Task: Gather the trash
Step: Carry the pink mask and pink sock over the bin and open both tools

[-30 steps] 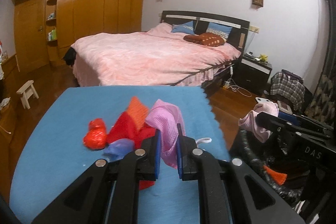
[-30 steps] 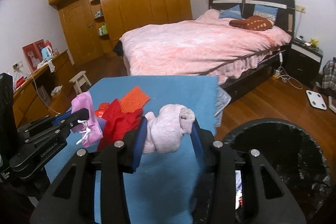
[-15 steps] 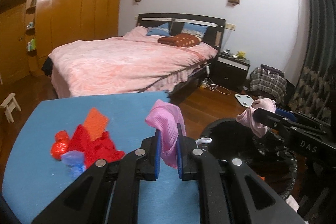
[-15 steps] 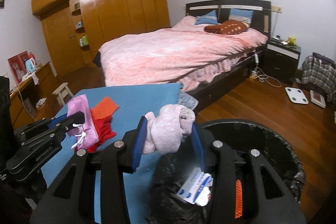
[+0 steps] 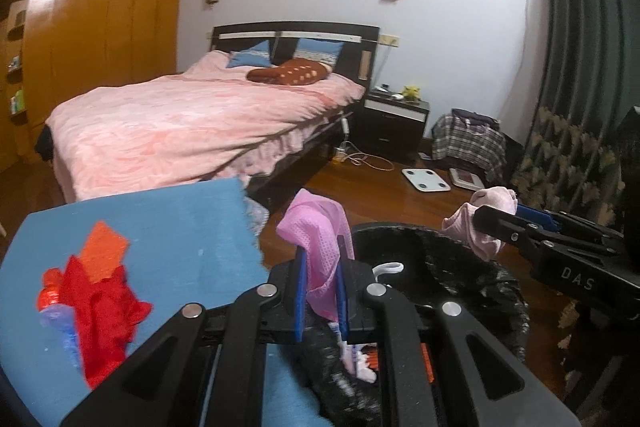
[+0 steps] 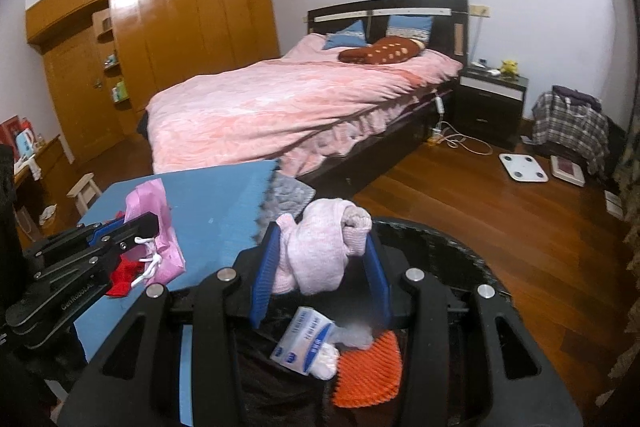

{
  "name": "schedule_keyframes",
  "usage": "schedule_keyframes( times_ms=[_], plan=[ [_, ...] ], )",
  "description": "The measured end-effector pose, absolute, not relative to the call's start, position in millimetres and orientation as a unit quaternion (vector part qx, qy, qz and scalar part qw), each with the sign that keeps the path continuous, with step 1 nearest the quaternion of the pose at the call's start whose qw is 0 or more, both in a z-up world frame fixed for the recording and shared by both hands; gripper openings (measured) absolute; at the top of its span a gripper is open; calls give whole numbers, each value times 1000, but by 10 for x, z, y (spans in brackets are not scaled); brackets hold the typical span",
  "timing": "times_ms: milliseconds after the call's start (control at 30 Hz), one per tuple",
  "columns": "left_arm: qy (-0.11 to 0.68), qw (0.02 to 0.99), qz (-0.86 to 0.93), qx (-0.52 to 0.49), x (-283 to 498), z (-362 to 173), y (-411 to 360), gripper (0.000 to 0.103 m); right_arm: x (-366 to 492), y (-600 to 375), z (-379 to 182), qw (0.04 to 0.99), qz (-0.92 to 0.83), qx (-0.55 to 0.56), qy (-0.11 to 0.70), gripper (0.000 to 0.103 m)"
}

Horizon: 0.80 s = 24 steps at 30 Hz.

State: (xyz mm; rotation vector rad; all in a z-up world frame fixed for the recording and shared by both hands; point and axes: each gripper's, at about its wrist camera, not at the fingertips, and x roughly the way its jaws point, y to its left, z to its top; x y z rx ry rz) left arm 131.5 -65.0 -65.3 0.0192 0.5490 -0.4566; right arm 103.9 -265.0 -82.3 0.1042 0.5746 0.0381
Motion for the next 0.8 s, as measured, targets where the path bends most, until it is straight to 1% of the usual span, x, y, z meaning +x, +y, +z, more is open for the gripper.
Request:
schedule_keyframes(
  times_ms=[400,600,633,667,700,767,800],
  plan=[
    [278,924,-263,26,1405,-784,-1168,12,949,-3091,-983,954,-27,62,294,40],
    [288,917,-273,29,1474,-875,-1323,13,933,-3202,-1100,950,-39,67,303,42],
    [292,915,-277,28,1488,-892,-1346,15,932,-3215,-1120,949,-40,68,305,42],
    [294,914,-279,28,1511,-901,-1361,21,930,-3225,-1137,949,-43,69,306,43],
    [296,913,-281,26,1525,-913,-1361,25,931,-3236,-1145,949,-45,68,306,46],
    [300,909,-289,19,1546,-932,-1355,40,930,-3257,-1153,949,-52,66,305,60],
    [301,910,-286,19,1554,-939,-1342,43,924,-3265,-1160,949,-58,65,304,65]
  ],
)
